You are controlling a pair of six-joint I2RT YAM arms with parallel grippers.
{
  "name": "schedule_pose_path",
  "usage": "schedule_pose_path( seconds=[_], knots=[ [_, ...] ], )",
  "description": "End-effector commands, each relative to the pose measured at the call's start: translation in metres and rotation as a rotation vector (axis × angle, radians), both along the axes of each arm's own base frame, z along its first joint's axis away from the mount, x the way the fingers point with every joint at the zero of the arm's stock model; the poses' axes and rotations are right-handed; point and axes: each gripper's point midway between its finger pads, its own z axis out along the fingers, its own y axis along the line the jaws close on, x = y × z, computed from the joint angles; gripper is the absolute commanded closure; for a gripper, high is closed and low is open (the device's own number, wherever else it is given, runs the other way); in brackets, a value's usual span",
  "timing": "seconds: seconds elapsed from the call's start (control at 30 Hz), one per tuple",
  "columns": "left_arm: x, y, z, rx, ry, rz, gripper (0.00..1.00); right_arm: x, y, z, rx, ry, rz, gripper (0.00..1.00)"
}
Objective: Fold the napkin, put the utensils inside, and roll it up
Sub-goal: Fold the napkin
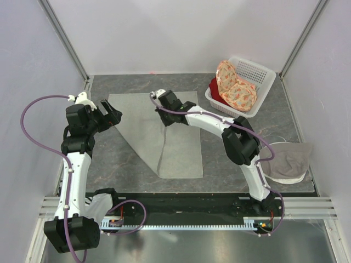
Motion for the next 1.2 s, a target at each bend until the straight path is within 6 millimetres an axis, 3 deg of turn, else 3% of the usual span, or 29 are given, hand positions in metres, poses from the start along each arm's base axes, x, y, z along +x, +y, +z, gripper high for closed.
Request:
schedule_pose_path(
  seconds=[0.0,0.2,0.6,0.87,1.17],
  knots=[
    [0.004,0.008,0.003,0.034,-0.028,0.022,0.00,0.044,-0.032,0.023,-0.039,-0.101,-0.067,1.00],
    [0.004,0.008,0.002,0.033,-0.024,0.022,0.00,0.087,-0.073,0.017,-0.127,-0.147,-0.159,1.00],
    [0.005,0.009,-0.002,0.038,-0.012,0.027,0.00,0.140,-0.129,-0.002,-0.278,-0.195,-0.280,1.00],
    [0.007,0.006,-0.007,0.021,0.005,0.013,0.00,0.166,-0.149,0.004,-0.289,-0.229,-0.350,1.00],
    [0.008,0.006,-0.009,0.022,0.011,0.009,0.00,0.191,-0.159,0.004,-0.286,-0.262,-0.388,1.00]
  ],
)
